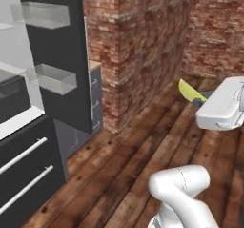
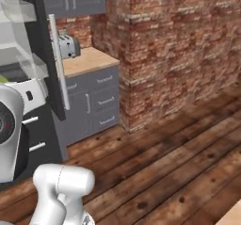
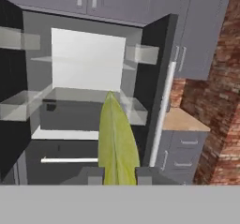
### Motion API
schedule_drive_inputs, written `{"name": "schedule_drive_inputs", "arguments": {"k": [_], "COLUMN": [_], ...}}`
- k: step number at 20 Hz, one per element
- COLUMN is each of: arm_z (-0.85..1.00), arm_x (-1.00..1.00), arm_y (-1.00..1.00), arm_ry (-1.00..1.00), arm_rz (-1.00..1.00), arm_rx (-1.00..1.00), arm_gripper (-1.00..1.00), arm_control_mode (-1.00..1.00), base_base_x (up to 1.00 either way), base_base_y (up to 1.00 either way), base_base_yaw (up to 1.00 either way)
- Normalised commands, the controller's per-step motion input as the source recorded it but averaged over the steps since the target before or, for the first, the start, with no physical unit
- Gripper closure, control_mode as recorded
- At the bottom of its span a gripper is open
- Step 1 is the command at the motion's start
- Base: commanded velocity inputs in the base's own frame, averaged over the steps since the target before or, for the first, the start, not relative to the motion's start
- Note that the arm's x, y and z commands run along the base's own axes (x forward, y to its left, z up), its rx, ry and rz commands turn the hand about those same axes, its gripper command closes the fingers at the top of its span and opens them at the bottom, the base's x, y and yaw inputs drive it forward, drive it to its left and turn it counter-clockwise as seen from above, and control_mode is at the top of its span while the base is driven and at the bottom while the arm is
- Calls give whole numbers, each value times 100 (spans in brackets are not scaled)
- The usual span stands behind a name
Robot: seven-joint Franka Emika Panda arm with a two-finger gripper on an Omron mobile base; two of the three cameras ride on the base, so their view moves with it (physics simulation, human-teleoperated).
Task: There is a bowl on the dining counter. Grab a lemon wedge from the fridge and place it in the bowl. Then get the liquor bottle and glass cup from the cabinet and place them next to the bowl.
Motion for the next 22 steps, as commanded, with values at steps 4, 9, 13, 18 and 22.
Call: {"name": "schedule_drive_inputs", "arguments": {"k": [4,9,13,18,22], "arm_z": [0,0,0,0,0], "arm_x": [0,0,0,0,0], "arm_y": [0,0,0,0,0], "arm_ry": [0,0,0,0,0], "arm_rz": [0,0,0,0,0], "arm_rx": [0,0,0,0,0], "arm_gripper": [100,100,100,100,100], "arm_control_mode": [100,100,100,100,100], "base_base_x": [-18,-4,4,19,40], "base_base_y": [0,0,0,1,34], "base_base_yaw": [-64,-66,-64,-59,-54]}}
